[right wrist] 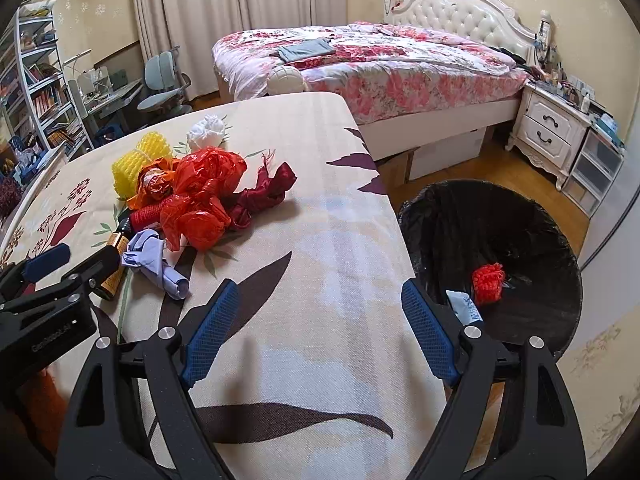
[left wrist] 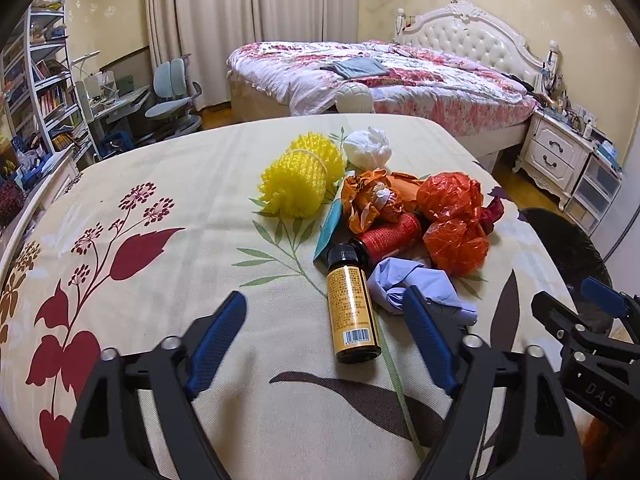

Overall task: Collect trash
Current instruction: 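Reach the left tool to the gold spray can and grasp it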

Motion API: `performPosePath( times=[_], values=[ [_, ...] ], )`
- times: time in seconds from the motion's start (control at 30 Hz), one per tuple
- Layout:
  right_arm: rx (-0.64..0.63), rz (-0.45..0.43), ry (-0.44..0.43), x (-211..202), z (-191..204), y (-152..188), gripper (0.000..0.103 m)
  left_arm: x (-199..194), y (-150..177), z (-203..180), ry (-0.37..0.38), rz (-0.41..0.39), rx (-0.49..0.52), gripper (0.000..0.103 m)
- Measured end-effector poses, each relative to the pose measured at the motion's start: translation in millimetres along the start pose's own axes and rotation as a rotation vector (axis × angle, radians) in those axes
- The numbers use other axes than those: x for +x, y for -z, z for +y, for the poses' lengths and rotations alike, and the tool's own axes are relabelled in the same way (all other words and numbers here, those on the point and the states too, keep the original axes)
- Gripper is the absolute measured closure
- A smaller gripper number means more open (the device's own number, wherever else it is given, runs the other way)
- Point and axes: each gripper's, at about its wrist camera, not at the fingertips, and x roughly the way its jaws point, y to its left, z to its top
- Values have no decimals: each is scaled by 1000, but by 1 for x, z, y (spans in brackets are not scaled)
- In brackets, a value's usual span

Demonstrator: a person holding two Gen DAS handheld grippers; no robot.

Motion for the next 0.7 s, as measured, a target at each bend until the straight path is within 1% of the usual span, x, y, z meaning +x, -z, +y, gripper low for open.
performPosePath(
  times=[0.07,0.13,0.23,0.37,0.4,0.63,0.7],
  values=[
    [0,0,-3,0,0,-1,22,5,0,4,13,23,-9,38],
    [-2,2,-8,2,1,-1,22,7,0,7,27,36,-21,39],
    [-4,5,-15,4,4,-1,22,9,-1,8,36,50,-18,49],
    [-12,13,-26,6,8,-1,21,12,2,8,76,78,-15,74],
    [-16,13,-29,6,10,-1,21,11,2,8,73,73,-12,75],
    [-44,15,-61,4,24,-2,22,0,11,14,80,62,-5,75],
    [-53,15,-71,3,30,-2,24,-3,14,17,75,59,-6,75]
  ],
)
